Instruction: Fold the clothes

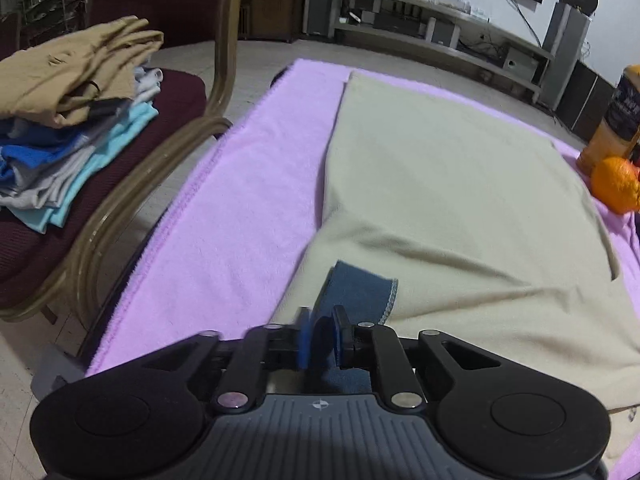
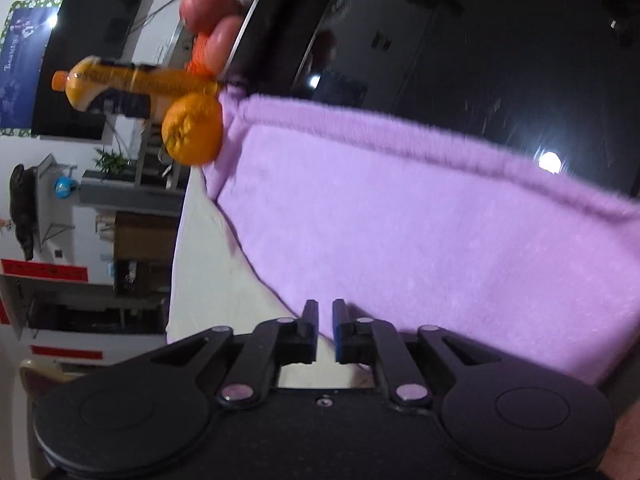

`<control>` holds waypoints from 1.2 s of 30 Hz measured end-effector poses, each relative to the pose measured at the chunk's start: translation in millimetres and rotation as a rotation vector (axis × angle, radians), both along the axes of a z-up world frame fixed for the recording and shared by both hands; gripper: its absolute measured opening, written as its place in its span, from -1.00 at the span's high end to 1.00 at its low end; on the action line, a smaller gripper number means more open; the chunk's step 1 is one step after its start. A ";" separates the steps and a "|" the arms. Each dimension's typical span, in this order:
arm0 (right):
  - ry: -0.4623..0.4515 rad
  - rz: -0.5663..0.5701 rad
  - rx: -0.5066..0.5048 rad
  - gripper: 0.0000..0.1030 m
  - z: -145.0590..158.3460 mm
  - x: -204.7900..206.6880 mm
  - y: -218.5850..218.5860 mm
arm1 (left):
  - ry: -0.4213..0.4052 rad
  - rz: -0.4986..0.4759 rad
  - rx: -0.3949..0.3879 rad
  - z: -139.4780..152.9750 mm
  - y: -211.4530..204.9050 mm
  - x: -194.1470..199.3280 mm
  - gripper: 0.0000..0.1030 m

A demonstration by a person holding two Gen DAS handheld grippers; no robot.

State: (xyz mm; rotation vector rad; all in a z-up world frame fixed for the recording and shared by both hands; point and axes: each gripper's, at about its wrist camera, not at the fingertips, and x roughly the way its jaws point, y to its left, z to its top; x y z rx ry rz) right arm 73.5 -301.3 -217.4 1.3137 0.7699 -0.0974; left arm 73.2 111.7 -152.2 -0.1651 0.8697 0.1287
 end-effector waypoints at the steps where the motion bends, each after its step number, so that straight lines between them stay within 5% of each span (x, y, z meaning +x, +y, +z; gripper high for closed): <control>1: -0.029 0.022 0.009 0.81 6.9 4.6 5.0 | -0.011 -0.016 -0.025 5.7 -0.9 0.8 0.73; 9: -0.102 0.347 -0.018 0.70 32.3 75.0 91.7 | -0.013 -0.315 -0.146 13.5 -62.3 22.8 0.67; 15: -0.067 0.528 0.038 0.71 1.6 115.6 152.3 | 0.054 -0.514 -0.075 -17.6 -116.2 52.4 0.66; 20: -0.031 0.511 0.145 0.90 -29.2 131.4 141.6 | 0.052 -0.362 -0.173 -30.1 -79.9 72.3 0.67; 25: -0.107 0.266 0.245 0.90 -37.4 119.7 73.7 | 0.026 -0.111 -0.260 -38.4 -4.2 74.7 0.75; 29: -0.073 0.046 0.176 0.90 -33.7 96.3 34.2 | 0.025 0.003 -0.323 -37.0 31.3 64.4 0.77; 32: -0.007 -0.083 0.057 0.58 -19.2 73.3 16.4 | 0.018 0.023 -0.203 -19.7 33.1 47.5 0.74; 36: -0.018 -0.045 -0.056 0.57 9.7 42.9 8.6 | 0.011 -0.035 -0.100 0.5 26.0 14.0 0.65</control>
